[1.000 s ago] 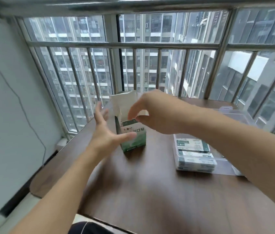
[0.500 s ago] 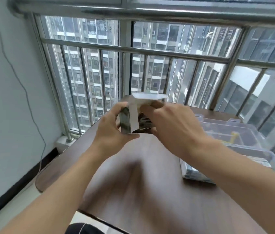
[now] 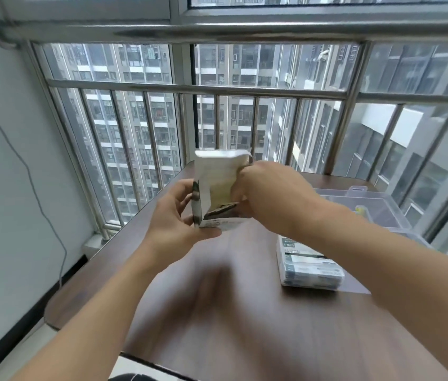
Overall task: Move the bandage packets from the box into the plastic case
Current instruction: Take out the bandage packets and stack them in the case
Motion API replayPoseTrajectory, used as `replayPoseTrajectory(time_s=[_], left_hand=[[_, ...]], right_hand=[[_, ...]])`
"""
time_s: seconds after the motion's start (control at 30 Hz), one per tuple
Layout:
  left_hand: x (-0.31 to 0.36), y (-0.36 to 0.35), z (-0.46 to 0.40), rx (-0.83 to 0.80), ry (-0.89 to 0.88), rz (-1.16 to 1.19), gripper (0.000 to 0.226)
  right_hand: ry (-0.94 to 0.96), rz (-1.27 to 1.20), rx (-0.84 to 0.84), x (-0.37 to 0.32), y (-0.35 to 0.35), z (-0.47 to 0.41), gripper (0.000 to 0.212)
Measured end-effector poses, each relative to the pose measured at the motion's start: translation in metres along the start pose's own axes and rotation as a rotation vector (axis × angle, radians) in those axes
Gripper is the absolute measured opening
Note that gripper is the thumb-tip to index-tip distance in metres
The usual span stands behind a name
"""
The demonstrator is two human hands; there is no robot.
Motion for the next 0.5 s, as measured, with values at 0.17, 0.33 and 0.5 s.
replayPoseTrajectory(time_s=[0.17, 0.33, 0.5], left_hand=[[-0.004, 0.0, 0.002, -0.018, 0.031, -0.011, 0.075], [-0.011, -0.007, 0.005, -0.077, 0.07, -0.043, 0.077], [-0.037, -0.006, 0.004, -0.015, 0.138, -0.039, 0.08]], right_hand=[[-0.018, -0.367, -0.027, 0.018, 0.004, 0.003, 0.017], [-0.091, -0.629, -0.024, 0.041, 0.006, 0.011, 0.006], [-0.167, -0.763, 0.102, 0.068, 0.018, 0.025, 0.008]])
Point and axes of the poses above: each hand's wrist, its own z-axis away from the middle knuckle, its own y-axis out of the back of the hand, x = y × z, the point moved 9 cm from there along -z, towards the middle knuckle
